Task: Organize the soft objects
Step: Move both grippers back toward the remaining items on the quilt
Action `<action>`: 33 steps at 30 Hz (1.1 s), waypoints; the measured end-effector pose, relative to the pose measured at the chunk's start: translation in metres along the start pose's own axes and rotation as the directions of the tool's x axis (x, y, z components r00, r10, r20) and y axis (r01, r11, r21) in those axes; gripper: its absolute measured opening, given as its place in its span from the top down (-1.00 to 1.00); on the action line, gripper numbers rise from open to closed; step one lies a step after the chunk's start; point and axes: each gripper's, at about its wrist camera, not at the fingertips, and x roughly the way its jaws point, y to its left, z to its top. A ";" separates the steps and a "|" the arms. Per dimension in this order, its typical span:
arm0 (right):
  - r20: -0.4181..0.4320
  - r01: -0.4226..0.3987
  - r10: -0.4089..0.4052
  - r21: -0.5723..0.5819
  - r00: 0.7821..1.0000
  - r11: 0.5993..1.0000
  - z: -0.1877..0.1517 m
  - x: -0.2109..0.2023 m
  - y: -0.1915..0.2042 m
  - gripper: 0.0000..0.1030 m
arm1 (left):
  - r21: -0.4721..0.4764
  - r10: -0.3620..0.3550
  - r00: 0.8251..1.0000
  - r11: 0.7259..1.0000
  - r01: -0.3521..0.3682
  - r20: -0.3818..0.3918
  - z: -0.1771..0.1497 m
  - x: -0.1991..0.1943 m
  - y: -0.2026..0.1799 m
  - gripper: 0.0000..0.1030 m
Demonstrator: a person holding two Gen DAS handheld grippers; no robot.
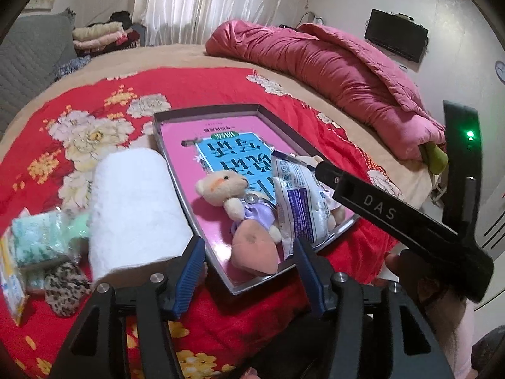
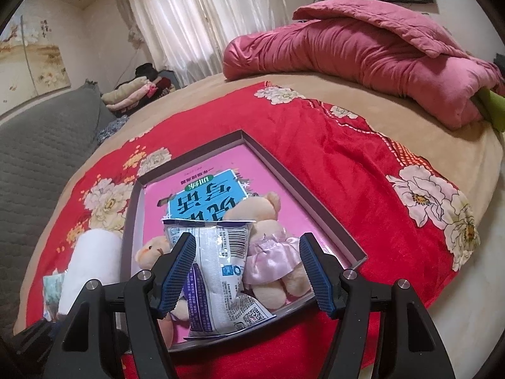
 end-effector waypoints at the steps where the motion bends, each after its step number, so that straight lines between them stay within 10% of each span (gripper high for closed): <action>1: 0.001 0.000 0.000 0.004 1.000 1.000 0.000 0.000 -0.001 -0.39 | 0.002 0.002 1.000 1.000 -0.002 0.001 0.000 -0.001 0.001 -0.12; 33: 0.143 0.124 -0.106 -0.125 0.984 0.984 -0.010 -0.055 0.025 -0.51 | -0.069 0.068 0.996 0.995 -0.065 0.048 -0.003 -0.051 0.033 -0.13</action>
